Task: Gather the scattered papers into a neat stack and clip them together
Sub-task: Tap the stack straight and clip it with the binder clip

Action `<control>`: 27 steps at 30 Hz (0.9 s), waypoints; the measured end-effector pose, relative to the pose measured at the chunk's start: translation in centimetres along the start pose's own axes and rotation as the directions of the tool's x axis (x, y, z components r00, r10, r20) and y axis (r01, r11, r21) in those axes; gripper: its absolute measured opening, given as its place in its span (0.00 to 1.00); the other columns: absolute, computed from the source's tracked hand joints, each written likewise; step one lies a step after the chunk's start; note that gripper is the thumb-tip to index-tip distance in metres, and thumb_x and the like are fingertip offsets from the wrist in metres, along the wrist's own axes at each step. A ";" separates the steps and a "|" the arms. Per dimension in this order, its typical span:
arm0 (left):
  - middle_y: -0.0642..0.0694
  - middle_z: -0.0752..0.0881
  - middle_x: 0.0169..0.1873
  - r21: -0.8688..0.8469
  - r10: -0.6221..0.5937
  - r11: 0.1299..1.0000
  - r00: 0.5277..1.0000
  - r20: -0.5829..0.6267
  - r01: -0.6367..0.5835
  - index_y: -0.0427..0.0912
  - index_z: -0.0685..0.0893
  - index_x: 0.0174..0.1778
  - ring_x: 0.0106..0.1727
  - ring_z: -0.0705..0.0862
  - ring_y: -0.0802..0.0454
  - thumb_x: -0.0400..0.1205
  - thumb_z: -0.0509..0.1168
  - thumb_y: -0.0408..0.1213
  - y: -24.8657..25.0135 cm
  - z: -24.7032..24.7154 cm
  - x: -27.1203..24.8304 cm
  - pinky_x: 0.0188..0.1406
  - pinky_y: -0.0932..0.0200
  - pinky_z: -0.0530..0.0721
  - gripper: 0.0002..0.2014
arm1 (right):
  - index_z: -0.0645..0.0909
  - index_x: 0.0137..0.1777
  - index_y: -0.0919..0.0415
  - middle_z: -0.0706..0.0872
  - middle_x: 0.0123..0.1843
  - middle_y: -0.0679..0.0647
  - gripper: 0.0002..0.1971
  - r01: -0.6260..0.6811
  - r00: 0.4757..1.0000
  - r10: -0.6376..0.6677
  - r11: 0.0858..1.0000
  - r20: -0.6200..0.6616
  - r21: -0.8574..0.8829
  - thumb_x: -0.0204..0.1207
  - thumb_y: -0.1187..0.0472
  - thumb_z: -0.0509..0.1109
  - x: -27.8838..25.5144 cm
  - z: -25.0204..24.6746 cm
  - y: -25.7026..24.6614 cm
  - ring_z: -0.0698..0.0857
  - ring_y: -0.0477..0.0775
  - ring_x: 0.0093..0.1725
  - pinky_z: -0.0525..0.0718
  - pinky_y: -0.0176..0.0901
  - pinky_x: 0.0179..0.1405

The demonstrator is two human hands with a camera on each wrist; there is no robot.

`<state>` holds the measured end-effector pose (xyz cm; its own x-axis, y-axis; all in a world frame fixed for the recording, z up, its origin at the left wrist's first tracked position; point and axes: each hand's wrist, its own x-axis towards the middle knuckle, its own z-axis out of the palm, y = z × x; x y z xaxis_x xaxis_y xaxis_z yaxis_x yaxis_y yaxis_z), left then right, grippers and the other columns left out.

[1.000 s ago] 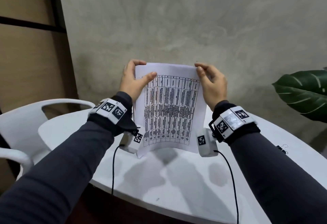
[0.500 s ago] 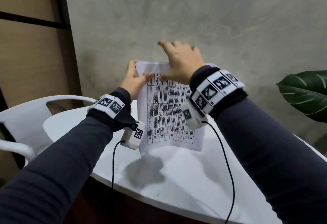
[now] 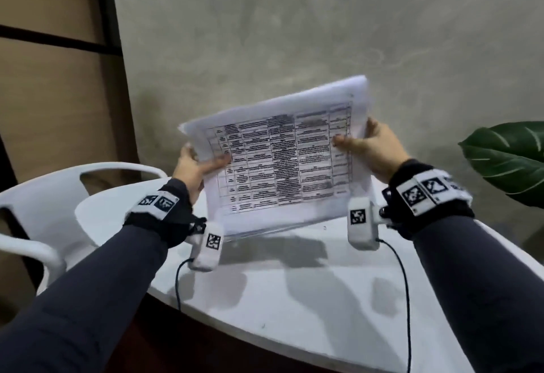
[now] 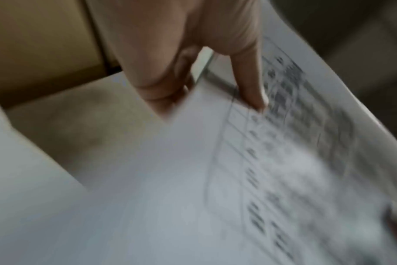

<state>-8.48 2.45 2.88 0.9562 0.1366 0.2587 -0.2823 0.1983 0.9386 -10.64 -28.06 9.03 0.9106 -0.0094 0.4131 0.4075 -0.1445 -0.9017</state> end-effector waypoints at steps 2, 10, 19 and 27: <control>0.41 0.86 0.48 0.044 0.017 0.999 0.999 0.027 -0.019 0.31 0.75 0.62 0.44 0.89 0.51 0.71 0.70 0.20 0.7 1.3 0.5 0.63 0.52 0.84 0.23 | 0.82 0.51 0.67 0.93 0.39 0.51 0.26 -0.061 0.996 0.070 0.990 -0.064 0.129 0.52 0.62 0.84 -0.6 -0.3 1.9 0.91 0.48 0.39 0.90 0.41 0.45; 0.34 0.82 0.64 0.115 0.154 0.983 0.982 -0.113 -0.141 0.36 0.67 0.60 0.63 0.82 0.39 0.69 0.75 0.25 0.7 4.2 1.1 0.67 0.39 0.79 0.28 | 0.78 0.62 0.72 0.90 0.49 0.58 0.22 -0.043 0.997 0.051 0.989 -0.053 0.139 0.66 0.78 0.73 -1.6 -0.6 2.0 0.89 0.56 0.46 0.89 0.51 0.53; 0.34 0.88 0.54 0.326 -0.232 0.927 0.965 0.118 0.183 0.41 0.87 0.44 0.59 0.86 0.38 0.67 0.75 0.21 -4.4 1.4 -0.1 0.68 0.38 0.79 0.14 | 0.80 0.62 0.73 0.91 0.46 0.53 0.18 -0.271 0.963 0.271 0.961 0.013 0.062 0.70 0.78 0.71 -5.4 -0.4 8.8 0.87 0.62 0.52 0.85 0.57 0.62; 0.48 0.86 0.37 0.364 0.011 0.928 0.983 0.181 -0.078 0.38 0.84 0.46 0.41 0.85 0.46 0.71 0.70 0.16 -0.8 3.1 -0.2 0.41 0.59 0.88 0.14 | 0.52 0.83 0.51 0.62 0.80 0.62 0.60 -0.072 0.884 -0.217 0.813 -0.415 -0.578 0.54 0.54 0.85 -3.3 0.6 4.6 0.65 0.60 0.78 0.62 0.58 0.79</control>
<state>-8.18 -0.72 2.75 0.9511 -0.0391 0.3065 -0.3084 -0.1802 0.9340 -11.77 -28.12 3.44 0.6880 -0.3878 0.6134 0.2262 -0.6886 -0.6889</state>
